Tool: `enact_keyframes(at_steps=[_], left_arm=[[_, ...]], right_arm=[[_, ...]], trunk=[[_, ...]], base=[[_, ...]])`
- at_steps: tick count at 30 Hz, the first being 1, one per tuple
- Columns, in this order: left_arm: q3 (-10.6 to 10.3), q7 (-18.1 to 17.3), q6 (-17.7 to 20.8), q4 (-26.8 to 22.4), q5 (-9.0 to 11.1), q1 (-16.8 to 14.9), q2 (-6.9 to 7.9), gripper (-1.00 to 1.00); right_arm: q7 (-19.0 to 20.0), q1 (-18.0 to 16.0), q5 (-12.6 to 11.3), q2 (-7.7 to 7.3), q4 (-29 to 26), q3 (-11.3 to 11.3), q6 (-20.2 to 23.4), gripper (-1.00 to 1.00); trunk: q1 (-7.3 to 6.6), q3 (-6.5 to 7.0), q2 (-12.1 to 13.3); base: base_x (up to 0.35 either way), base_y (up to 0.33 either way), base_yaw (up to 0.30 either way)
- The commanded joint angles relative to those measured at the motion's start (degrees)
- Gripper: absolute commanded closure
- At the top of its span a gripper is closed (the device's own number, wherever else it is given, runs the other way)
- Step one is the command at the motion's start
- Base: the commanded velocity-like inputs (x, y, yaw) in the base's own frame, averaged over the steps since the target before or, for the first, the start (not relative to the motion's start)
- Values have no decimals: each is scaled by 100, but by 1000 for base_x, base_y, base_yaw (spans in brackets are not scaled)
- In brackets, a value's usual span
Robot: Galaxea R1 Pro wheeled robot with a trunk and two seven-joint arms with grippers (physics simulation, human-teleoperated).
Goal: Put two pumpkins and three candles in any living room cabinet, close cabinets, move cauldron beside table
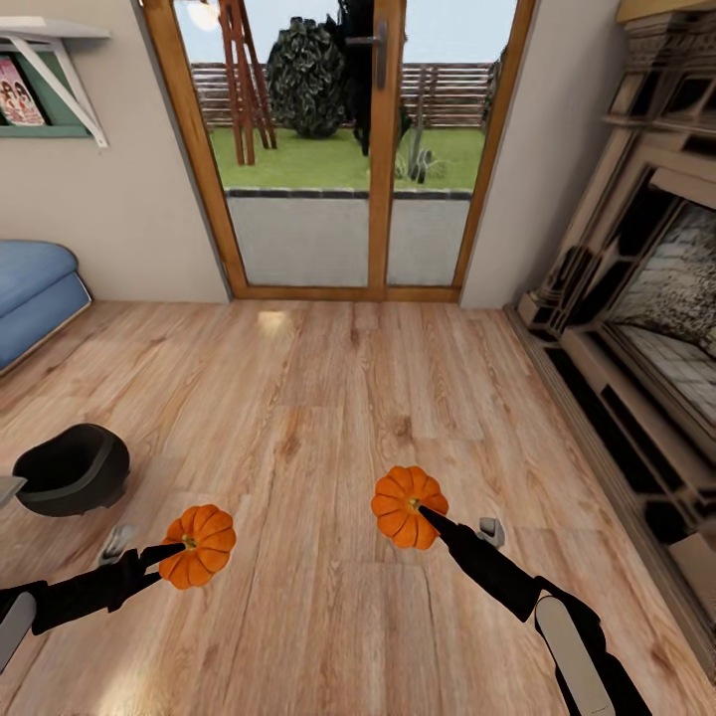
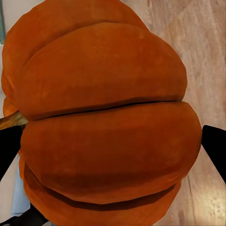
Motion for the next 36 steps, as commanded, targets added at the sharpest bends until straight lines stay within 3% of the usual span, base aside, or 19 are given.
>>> enact_keyframes(at_steps=[1,22,36], left_arm=[[1,9,-3,-1,-4,0,0,100],[2,9,-3,-1,-4,0,0,100],[0,9,-3,-1,-4,0,0,100]], right_arm=[[0,0,1,0,0,1,-1,100],[0,0,17,3,0,16,-2,100],[0,0,18,3,0,20,-2,100]], trunk=[[-23,9,42],[-484,366,884],[-791,725,1445]], base=[[0,0,0],[0,0,0],[0,0,-78]])
